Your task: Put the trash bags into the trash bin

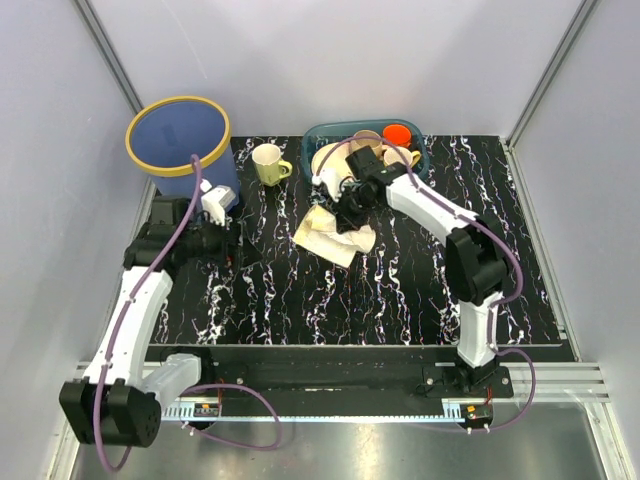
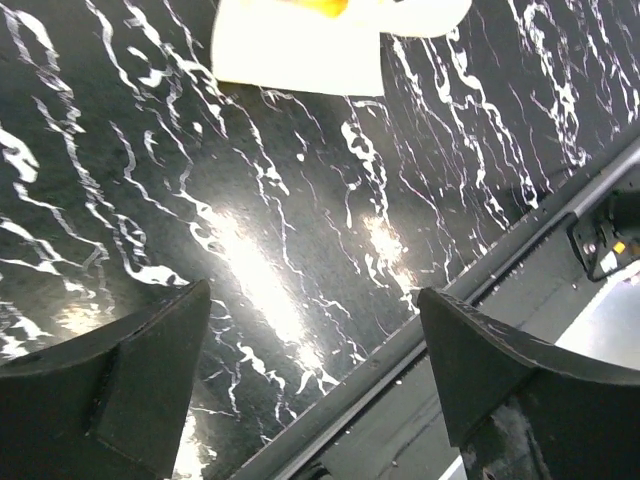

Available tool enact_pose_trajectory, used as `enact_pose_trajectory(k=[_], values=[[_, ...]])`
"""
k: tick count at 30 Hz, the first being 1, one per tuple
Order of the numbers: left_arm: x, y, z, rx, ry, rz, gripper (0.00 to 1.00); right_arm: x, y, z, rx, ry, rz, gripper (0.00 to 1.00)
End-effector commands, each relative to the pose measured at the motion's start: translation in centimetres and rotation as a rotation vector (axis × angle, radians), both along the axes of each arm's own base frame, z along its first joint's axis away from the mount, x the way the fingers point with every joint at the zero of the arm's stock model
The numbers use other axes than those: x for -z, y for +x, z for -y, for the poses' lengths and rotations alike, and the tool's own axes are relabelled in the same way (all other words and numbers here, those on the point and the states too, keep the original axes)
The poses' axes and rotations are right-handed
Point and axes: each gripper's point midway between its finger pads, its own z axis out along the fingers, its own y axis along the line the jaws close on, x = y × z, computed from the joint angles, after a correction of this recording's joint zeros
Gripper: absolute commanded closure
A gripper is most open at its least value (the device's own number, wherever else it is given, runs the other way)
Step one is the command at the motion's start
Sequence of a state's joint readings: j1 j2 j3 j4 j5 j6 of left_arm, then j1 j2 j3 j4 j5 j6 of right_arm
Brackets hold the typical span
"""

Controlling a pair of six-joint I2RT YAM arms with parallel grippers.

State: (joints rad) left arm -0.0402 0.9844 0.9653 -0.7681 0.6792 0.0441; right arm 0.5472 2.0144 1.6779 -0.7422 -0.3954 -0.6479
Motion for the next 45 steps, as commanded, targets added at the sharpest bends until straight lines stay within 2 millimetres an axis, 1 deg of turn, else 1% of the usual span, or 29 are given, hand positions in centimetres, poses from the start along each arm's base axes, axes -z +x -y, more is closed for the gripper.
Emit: enact_pose_trajectory(k=[1,2,3,4,5,6,7,8,12,13,14,15,16,17,19,20,21,22,23,26,27,33,35,36,38,39,43,44,45], values=[[1.1,0.1,2.7,0.072,-0.073,-0.062,0.14,-6.9,-4.8,-1.1,0.282,0.333,-0.466,1.0],[1.4,-0.1,3.6,0.09,-0.07,-0.071,0.15,-7.1,-5.3,-1.0,0.373,0.378,-0.586,1.0],[1.6,0.0,4.1,0.096,-0.07,-0.078,0.15,-7.1,-4.5,0.4,0.463,0.426,-0.658,1.0],[1.9,0.0,4.7,0.096,-0.082,-0.102,0.15,-6.4,-5.2,0.7,0.482,0.491,-0.726,1.0],[1.9,0.1,5.6,0.117,-0.088,-0.088,0.15,-6.3,-5.2,1.3,0.578,0.522,-0.81,1.0],[1.9,0.3,6.1,0.118,-0.093,-0.091,0.15,-6.0,-5.3,1.9,0.615,0.55,-0.841,1.0],[2.4,0.5,6.6,0.1,-0.102,-0.124,0.15,-4.8,-5.7,3.0,0.646,0.593,-0.858,1.0],[2.6,1.0,7.3,0.097,-0.105,-0.115,0.15,-4.5,-6.1,3.2,0.705,0.609,-0.914,1.0],[4.4,1.9,9.6,0.056,-0.137,-0.212,0.15,-1.1,-8.1,4.3,0.824,0.655,-0.974,1.0],[5.5,2.1,10.2,0.032,-0.137,-0.268,0.14,-0.9,-7.8,4.8,0.856,0.678,-0.962,1.0],[5.6,2.3,11.3,0.044,-0.141,-0.258,0.15,-0.9,-7.7,4.9,0.896,0.709,-0.99,1.0],[5.9,2.6,11.9,0.037,-0.139,-0.267,0.15,-0.2,-7.8,5.1,0.904,0.739,-0.984,1.0],[7.2,3.2,12.2,-0.008,-0.128,-0.307,0.15,0.2,-7.9,5.3,0.946,0.747,-1.012,1.0],[7.6,3.4,12.9,-0.019,-0.124,-0.308,0.19,0.6,-7.9,5.7,0.975,0.752,-1.028,1.0],[9.9,3.5,13.5,-0.082,-0.129,-0.413,0.24,1.5,-8.3,6.2,1.01,0.767,-1.042,1.0],[10.2,3.8,14.2,-0.079,-0.157,-0.425,0.31,1.8,-8.1,6.9,1.033,0.773,-1.027,1.0],[11.4,3.6,14.7,-0.078,-0.16,-0.474,0.34,2.4,-8.3,7.4,1.059,0.768,-1.017,1.0],[11.6,3.1,15.7,-0.065,-0.167,-0.499,0.35,2.5,-8.2,7.7,1.066,0.772,-1.006,1.0],[12.0,3.0,16.1,-0.064,-0.157,-0.506,0.39,2.7,-8.1,8.1,1.077,0.776,-1.005,1.0],[14.2,2.7,16.2,-0.12,-0.134,-0.562,0.44,3.4,-8.0,8.4,1.085,0.782,-1.015,1.0],[15.4,2.5,16.2,-0.135,-0.12,-0.596,0.44,3.4,-7.9,8.4,1.082,0.79,-1.014,1.0],[18.5,1.6,18.1,-0.137,-0.078,-0.674,0.42,4.3,-7.7,8.7,1.092,0.803,-1.041,1.0],[19.0,1.5,18.8,-0.146,-0.089,-0.694,0.42,4.7,-7.7,8.9,1.107,0.8,-1.058,1.0],[19.8,1.4,19.0,-0.15,-0.082,-0.708,0.43,4.8,-7.7,8.9,1.104,0.802,-1.065,1.0],[19.9,1.8,19.8,-0.148,-0.104,-0.709,0.43,5.0,-7.7,9.1,1.108,0.801,-1.068,1.0],[20.6,1.7,19.9,-0.159,-0.106,-0.738,0.43,5.2,-7.9,9.1,1.111,0.794,-1.077,1.0],[20.9,2.8,21.1,-0.148,-0.135,-0.711,0.43,5.8,-8.2,9.3,1.113,0.777,-1.087,1.0],[21.2,2.9,21.1,-0.153,-0.126,-0.712,0.46,5.8,-8.1,9.3,1.112,0.778,-1.086,1.0],[21.3,3.3,21.0,-0.15,-0.107,-0.687,0.52,6.1,-8.1,9.4,1.117,0.774,-1.092,1.0]])
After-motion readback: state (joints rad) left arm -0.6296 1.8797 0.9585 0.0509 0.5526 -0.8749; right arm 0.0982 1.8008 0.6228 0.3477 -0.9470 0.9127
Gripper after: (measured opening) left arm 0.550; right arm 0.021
